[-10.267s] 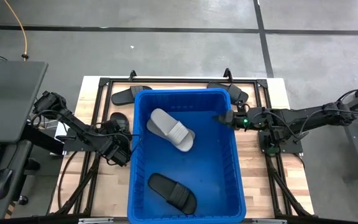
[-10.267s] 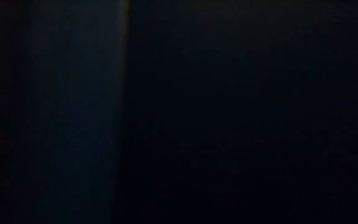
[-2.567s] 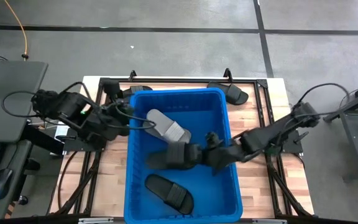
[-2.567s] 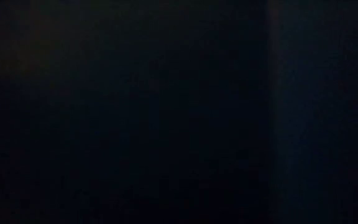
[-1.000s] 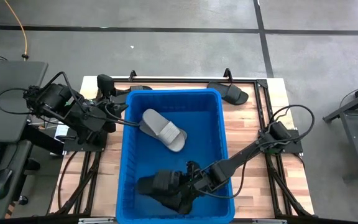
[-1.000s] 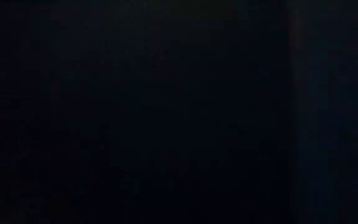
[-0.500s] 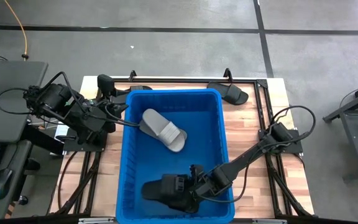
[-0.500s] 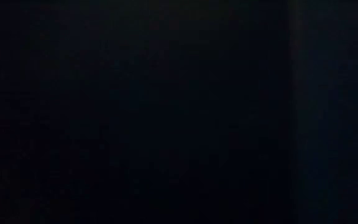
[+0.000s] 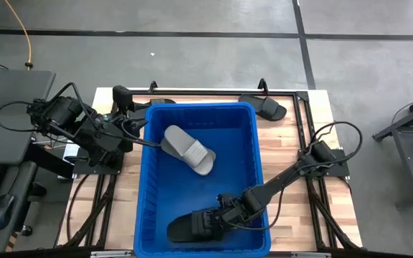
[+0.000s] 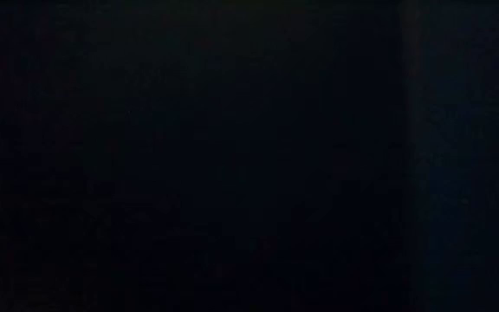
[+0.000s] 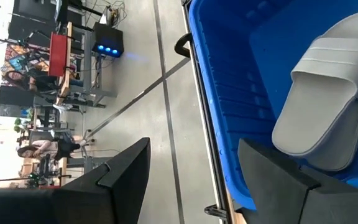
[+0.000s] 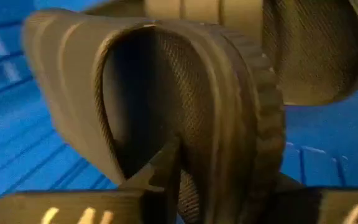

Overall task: Pick and place slides into bin
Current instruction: Put the bottom black slipper into the blue bin, then put the right black slipper into the blue bin

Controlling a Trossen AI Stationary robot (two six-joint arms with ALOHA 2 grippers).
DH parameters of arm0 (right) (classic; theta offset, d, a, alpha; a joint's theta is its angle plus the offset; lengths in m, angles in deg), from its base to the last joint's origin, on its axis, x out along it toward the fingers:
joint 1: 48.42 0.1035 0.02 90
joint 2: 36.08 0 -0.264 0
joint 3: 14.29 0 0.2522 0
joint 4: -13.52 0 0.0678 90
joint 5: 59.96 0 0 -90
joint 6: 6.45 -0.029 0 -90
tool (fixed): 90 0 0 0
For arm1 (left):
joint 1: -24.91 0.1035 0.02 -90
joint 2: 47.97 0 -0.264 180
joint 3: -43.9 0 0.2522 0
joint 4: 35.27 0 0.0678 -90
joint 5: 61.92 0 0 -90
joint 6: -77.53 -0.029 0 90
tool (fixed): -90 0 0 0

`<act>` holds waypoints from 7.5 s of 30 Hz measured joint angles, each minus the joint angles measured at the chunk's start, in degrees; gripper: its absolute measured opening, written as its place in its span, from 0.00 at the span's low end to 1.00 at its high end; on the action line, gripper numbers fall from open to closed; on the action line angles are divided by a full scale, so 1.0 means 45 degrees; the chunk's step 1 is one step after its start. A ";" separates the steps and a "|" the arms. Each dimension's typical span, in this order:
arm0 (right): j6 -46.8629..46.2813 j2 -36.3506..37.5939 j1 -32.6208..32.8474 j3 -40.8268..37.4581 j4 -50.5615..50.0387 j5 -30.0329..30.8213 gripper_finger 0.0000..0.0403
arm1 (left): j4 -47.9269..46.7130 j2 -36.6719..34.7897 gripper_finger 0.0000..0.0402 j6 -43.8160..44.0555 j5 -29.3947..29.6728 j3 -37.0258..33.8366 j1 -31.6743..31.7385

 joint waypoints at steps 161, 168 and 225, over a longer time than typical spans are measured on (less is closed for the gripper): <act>1.0997 0.1625 -0.5225 0.7697 -0.5283 0.7308 0.83 | 0.3357 0.0233 0.58 -0.3208 -0.5203 0.0005 0.0000; 1.3080 0.1687 -0.6468 0.6437 -0.2881 0.4558 0.82 | 0.3006 0.0228 0.58 -0.2684 -0.5210 0.0005 0.0000; 0.5474 1.7686 -1.1238 -1.6485 0.5633 0.7627 0.81 | 0.7544 -0.0727 0.58 0.0027 -1.0655 -0.3832 0.7137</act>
